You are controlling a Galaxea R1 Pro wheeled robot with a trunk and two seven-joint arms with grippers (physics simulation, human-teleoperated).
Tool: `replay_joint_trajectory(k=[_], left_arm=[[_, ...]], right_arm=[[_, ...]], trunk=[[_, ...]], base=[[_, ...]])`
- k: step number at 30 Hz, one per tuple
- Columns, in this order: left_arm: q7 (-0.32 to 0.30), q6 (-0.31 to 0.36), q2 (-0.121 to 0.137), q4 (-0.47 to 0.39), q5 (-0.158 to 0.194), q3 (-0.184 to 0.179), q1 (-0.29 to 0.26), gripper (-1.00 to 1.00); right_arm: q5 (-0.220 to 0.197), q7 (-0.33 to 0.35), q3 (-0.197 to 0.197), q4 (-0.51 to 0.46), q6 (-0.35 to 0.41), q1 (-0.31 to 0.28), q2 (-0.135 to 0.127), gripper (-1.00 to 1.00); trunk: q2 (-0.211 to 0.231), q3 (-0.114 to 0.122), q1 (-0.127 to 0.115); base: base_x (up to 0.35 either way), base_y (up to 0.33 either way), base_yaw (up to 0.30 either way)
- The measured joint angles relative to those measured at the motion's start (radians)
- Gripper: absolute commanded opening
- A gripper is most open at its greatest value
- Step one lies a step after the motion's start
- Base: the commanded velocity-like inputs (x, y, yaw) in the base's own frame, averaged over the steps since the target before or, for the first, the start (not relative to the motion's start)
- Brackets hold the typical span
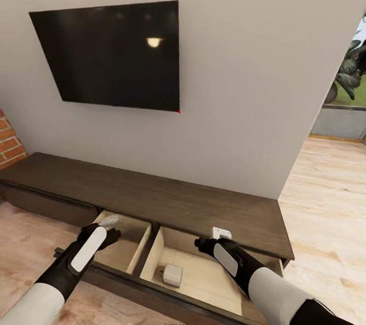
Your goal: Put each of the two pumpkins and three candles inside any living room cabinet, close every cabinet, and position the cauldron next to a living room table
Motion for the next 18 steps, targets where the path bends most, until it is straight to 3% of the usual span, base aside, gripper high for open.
replay_joint_trajectory(k=[6,11,18], left_arm=[[0.000,0.000,0.063,-0.013,0.034,0.000,0.004,1.00],[0.000,0.000,0.085,-0.014,0.074,0.012,0.004,1.00],[0.000,0.006,0.102,-0.042,0.084,0.015,0.004,1.00]], right_arm=[[0.000,0.000,0.001,0.000,-0.002,0.000,0.001,1.00],[0.000,0.000,0.001,0.000,-0.003,0.000,0.001,1.00],[0.000,0.000,0.001,0.000,-0.003,0.000,0.001,1.00]], trunk=[[0.000,0.000,0.000],[0.000,0.000,0.000],[0.000,0.000,0.000]], base=[[-0.181,0.049,0.288],[-0.263,0.115,0.288],[-0.066,0.028,0.288]])
